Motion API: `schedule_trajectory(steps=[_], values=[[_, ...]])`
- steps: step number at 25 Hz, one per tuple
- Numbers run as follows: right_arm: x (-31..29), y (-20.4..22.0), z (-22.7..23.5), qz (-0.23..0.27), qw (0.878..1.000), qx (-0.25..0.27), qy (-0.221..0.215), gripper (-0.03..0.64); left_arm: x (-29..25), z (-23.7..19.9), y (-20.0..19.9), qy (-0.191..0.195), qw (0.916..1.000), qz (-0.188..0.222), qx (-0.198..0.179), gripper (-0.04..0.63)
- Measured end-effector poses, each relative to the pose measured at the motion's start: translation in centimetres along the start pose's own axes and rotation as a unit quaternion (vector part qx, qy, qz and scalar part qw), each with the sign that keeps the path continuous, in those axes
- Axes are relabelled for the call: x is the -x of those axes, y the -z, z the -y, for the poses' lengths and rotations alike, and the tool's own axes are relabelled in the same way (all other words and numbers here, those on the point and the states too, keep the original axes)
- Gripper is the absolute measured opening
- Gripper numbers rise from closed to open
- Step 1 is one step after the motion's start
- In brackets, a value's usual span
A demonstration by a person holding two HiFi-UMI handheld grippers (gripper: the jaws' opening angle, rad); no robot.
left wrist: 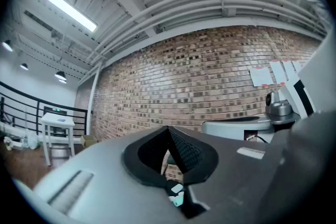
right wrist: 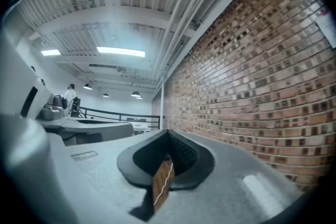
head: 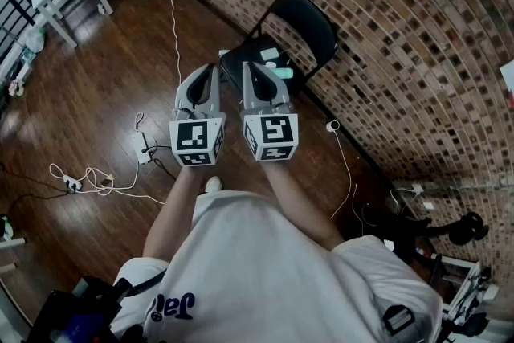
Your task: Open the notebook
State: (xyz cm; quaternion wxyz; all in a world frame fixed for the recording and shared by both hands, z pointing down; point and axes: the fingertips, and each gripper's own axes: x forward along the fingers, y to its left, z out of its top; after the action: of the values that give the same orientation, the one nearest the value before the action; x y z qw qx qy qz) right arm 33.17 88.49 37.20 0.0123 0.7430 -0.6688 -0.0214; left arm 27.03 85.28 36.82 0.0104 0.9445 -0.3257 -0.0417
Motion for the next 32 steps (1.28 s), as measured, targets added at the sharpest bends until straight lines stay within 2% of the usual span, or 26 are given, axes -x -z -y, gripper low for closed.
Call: schedule_trajectory(steps=[8,14,17,21,26,32], values=[[-10.3,0.2,-13.1,0.005,0.993,-0.007,-0.114,-0.009,2.5,-15.1,-0.4,-0.101,0.9948,-0.004,-0.009,0.015],[-15.2,-0.8,-20.9,0.018,0.981,-0.012,-0.192,-0.009,5.7,-23.7,-1.0,-0.173,0.9849,0.004,-0.006,0.015],[-16.7,-0.4,-23.2,0.009,0.975,-0.009,-0.22,-0.009,7.0,-26.6,-0.9,-0.21,0.9776,0.005,0.005,0.015],[-19.3,0.6,-25.7,-0.011,0.969,-0.01,-0.248,-0.009,7.0,-29.7,-0.1,-0.235,0.9718,-0.005,0.016,0.015],[-24.0,0.7,-26.6,-0.01,0.962,-0.012,-0.272,-0.009,4.3,-33.2,0.2,-0.255,0.9669,-0.009,0.013,0.015],[-32.6,0.1,-27.4,-0.002,0.954,-0.022,-0.297,-0.009,-1.0,-39.1,-0.7,-0.275,0.9615,-0.011,0.004,0.015]])
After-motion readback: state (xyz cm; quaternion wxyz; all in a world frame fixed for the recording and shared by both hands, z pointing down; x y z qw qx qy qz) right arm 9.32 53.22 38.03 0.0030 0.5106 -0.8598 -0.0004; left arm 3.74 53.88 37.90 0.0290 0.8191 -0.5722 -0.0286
